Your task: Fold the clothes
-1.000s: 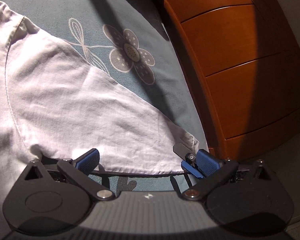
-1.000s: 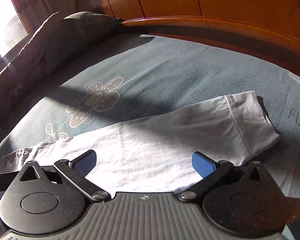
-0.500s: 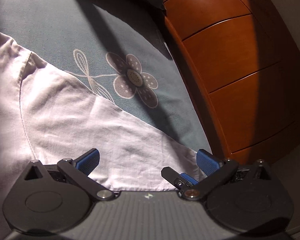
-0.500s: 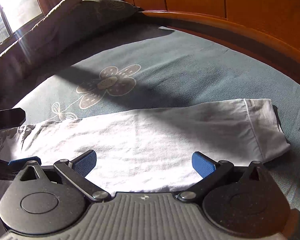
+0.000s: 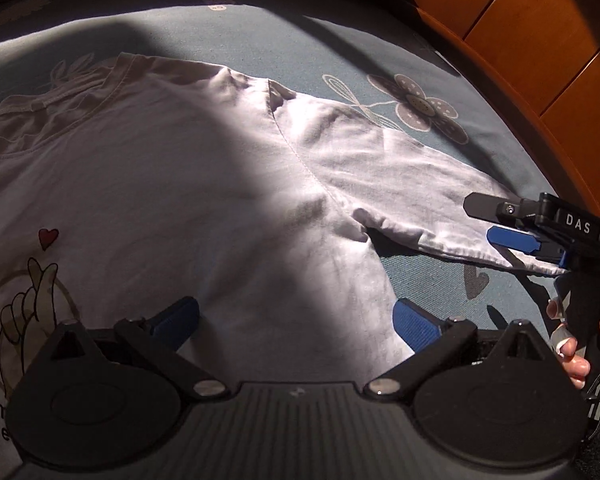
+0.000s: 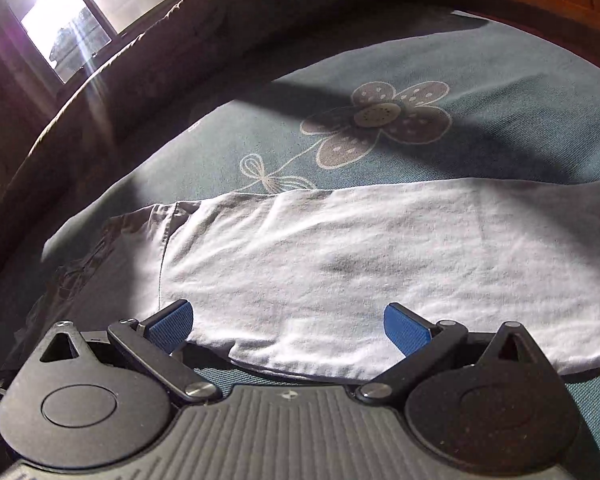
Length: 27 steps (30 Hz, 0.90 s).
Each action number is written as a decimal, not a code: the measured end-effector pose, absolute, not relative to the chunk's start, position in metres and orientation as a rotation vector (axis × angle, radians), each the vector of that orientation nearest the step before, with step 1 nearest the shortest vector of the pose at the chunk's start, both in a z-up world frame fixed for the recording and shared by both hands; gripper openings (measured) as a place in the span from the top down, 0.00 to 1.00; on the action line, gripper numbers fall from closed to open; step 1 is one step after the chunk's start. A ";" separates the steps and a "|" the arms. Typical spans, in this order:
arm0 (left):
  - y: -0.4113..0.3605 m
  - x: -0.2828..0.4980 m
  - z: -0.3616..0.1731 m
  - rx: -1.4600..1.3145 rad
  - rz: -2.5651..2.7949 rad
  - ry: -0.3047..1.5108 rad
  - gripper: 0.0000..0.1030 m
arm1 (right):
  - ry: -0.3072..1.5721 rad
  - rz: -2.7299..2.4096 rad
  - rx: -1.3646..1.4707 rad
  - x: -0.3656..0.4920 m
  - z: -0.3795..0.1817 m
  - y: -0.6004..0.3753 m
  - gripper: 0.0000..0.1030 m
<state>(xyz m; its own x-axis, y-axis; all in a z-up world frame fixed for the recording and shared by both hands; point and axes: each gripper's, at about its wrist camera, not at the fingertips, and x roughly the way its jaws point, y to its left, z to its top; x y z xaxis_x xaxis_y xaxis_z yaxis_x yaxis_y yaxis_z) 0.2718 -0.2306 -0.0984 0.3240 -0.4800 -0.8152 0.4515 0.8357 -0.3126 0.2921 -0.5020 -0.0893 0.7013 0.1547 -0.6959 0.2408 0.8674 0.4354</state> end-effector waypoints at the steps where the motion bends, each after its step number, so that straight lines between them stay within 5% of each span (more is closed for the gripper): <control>1: -0.227 0.267 -0.100 -0.042 -0.616 1.063 0.01 | 0.796 -0.083 0.527 0.287 -0.088 -0.509 0.00; 19: -0.205 0.254 -0.106 -0.204 -0.619 0.999 0.01 | 0.753 -0.644 0.265 0.309 -0.109 -0.598 0.00; 27: -0.208 0.230 -0.094 -0.085 -0.609 0.966 0.01 | 0.719 -0.513 0.407 0.298 -0.078 -0.571 0.00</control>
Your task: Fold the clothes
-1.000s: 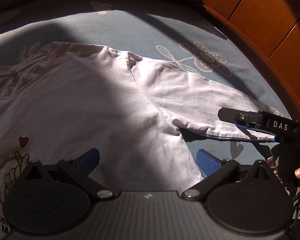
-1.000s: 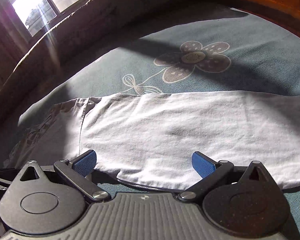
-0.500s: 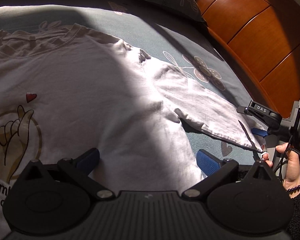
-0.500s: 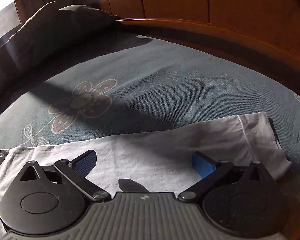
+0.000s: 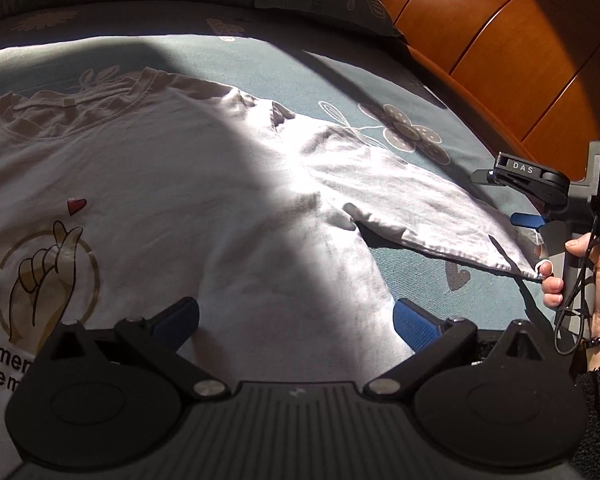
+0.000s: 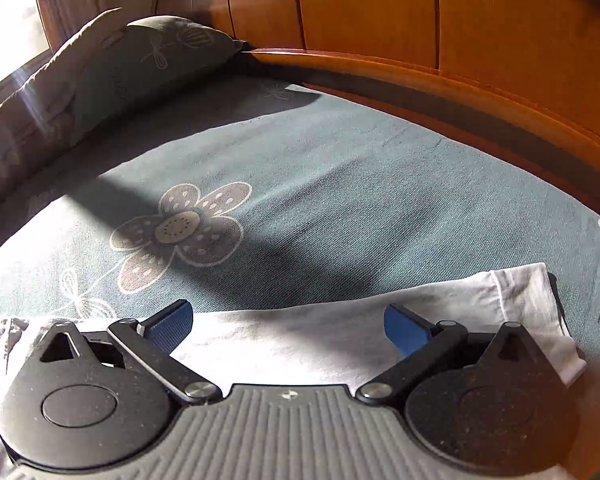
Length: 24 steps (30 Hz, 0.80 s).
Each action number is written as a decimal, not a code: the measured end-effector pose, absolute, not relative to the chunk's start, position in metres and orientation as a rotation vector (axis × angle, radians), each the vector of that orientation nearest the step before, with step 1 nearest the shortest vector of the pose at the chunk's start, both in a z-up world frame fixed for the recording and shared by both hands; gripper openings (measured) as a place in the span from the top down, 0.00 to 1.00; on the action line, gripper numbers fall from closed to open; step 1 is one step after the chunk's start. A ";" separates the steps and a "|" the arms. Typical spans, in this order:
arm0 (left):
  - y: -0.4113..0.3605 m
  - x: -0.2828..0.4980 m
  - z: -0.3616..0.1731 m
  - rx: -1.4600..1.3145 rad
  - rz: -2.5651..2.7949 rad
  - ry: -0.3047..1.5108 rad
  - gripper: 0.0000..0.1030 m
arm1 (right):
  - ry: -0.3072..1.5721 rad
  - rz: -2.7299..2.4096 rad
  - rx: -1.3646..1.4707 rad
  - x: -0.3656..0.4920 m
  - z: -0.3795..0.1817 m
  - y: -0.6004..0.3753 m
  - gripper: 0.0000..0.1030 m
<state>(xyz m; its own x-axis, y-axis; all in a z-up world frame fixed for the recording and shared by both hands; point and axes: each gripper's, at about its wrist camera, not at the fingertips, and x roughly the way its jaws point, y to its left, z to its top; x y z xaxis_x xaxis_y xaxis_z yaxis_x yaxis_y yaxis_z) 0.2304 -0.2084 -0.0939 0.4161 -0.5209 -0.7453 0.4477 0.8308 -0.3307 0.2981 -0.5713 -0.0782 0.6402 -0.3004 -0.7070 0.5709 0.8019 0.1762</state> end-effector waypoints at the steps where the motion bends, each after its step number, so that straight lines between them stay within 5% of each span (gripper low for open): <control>1: -0.208 0.227 -0.094 -0.076 -0.611 0.969 0.01 | 0.743 -0.504 0.389 0.302 -0.081 -0.565 0.00; 11: -0.190 0.198 -0.082 0.047 -0.596 0.924 0.01 | 0.743 -0.523 0.430 0.302 -0.085 -0.572 0.00; 24: -0.166 0.153 -0.104 0.157 -0.609 0.993 0.01 | 0.781 -0.147 -0.029 0.337 -0.069 -0.428 0.00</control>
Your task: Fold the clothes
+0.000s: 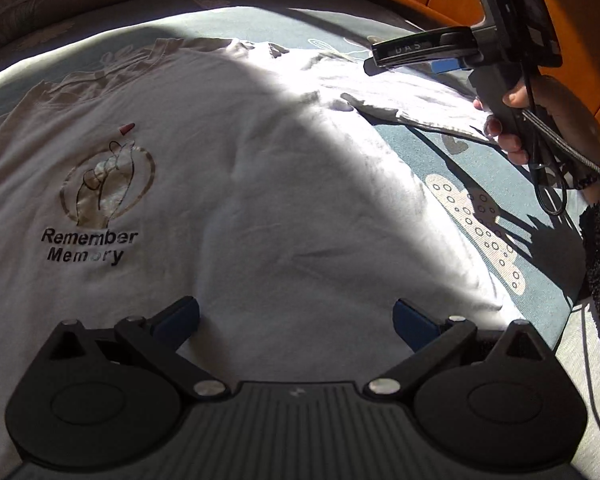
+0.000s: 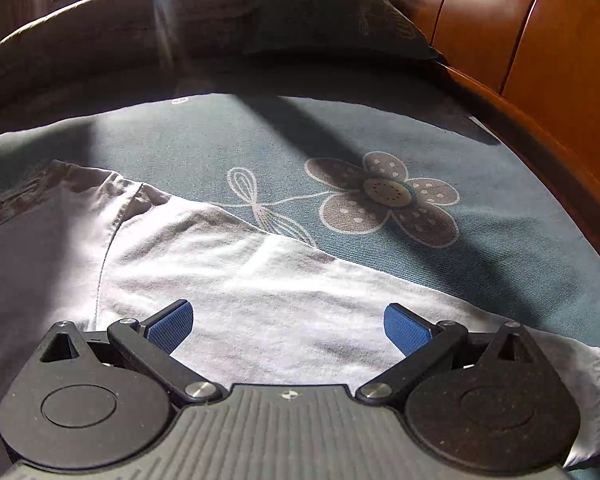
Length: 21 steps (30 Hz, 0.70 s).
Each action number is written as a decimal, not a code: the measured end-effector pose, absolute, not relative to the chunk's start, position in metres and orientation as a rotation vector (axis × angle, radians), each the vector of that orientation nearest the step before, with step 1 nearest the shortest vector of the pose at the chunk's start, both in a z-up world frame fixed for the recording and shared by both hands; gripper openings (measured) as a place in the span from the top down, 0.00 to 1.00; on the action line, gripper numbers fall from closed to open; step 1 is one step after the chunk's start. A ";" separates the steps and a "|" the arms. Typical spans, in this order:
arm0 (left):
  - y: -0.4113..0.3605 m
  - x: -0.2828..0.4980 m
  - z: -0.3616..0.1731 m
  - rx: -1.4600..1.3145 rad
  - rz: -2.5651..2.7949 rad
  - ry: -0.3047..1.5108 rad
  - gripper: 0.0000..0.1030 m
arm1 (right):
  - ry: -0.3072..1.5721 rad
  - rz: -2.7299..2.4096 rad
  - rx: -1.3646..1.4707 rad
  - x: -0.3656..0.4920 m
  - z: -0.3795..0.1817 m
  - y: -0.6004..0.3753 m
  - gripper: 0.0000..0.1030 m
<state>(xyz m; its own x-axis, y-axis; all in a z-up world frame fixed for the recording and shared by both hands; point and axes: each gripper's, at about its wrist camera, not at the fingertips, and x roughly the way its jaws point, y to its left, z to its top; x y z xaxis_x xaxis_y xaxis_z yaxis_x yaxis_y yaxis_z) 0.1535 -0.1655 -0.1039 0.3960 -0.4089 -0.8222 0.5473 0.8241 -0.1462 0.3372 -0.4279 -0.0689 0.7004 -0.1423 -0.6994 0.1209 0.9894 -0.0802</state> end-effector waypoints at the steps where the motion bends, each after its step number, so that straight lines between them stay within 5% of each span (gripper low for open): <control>1: -0.165 0.151 -0.103 0.164 -0.612 0.995 0.01 | 0.754 -0.104 -0.065 0.333 -0.064 -0.418 0.00; 21: -0.093 0.161 -0.079 0.193 -0.476 0.991 0.01 | 0.880 0.466 -0.223 0.307 -0.102 -0.296 0.00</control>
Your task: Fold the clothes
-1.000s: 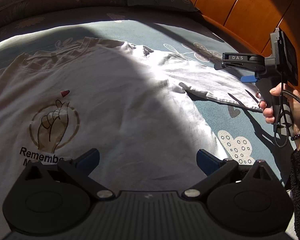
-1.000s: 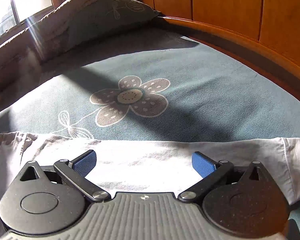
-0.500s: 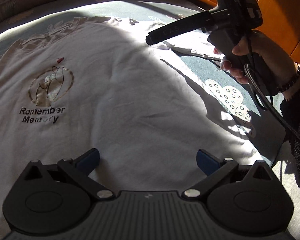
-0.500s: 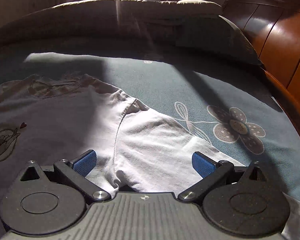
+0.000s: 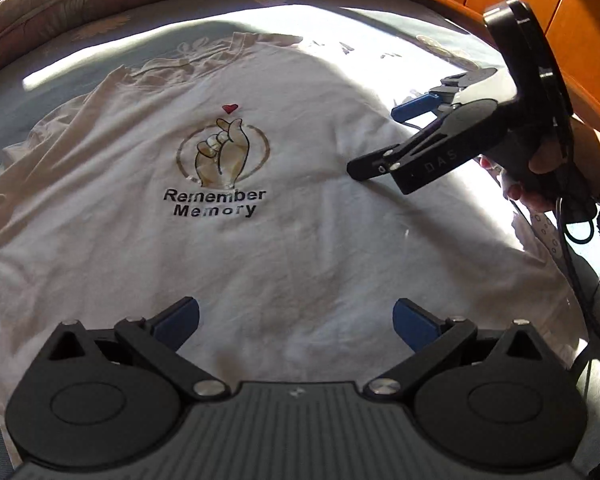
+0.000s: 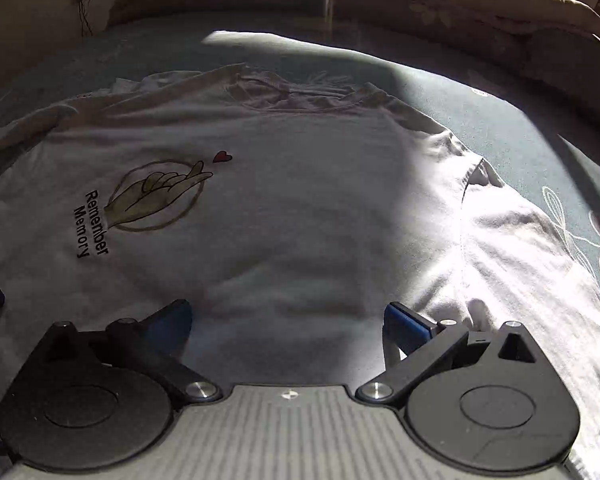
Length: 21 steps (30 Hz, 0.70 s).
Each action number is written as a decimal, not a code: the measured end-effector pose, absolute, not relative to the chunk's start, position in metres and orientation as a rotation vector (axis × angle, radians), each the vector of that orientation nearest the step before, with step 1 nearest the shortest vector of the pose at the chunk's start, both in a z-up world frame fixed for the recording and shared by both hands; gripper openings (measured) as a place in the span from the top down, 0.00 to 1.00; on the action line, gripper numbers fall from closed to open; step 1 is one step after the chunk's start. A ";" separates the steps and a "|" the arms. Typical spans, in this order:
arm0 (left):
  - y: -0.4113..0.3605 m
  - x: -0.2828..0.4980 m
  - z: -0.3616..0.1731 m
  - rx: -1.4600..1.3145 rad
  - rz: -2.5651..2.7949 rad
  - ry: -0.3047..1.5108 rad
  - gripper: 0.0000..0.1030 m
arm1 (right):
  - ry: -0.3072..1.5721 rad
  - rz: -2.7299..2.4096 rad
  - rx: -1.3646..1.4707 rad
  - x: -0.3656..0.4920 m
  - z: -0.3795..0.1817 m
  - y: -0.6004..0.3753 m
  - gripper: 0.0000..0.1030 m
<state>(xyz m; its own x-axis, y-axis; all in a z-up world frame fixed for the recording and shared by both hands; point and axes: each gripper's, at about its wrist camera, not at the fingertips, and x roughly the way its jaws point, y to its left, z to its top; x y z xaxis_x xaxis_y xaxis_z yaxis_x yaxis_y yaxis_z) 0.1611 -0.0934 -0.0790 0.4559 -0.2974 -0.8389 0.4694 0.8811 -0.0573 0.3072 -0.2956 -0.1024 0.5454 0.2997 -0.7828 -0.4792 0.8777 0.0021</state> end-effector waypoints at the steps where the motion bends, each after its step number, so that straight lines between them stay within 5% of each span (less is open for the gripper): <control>1: -0.086 0.177 -0.073 0.171 -0.456 0.976 0.01 | 0.882 0.468 -0.227 0.306 -0.103 -0.297 0.00; 9: -0.015 0.313 -0.061 -0.381 -0.368 0.934 0.01 | 0.889 0.468 -0.238 0.307 -0.103 -0.296 0.00; 21: 0.050 0.419 -0.110 -0.708 -0.249 0.923 0.01 | 0.867 0.489 -0.233 0.313 -0.107 -0.296 0.00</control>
<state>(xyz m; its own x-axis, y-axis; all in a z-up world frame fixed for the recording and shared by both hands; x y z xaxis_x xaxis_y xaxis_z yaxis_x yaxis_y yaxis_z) 0.4193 0.0504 -0.1096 0.5943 -0.4847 -0.6418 -0.0956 0.7497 -0.6548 0.3130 -0.2963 -0.1068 0.5465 0.3158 -0.7756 -0.5008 0.8655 -0.0004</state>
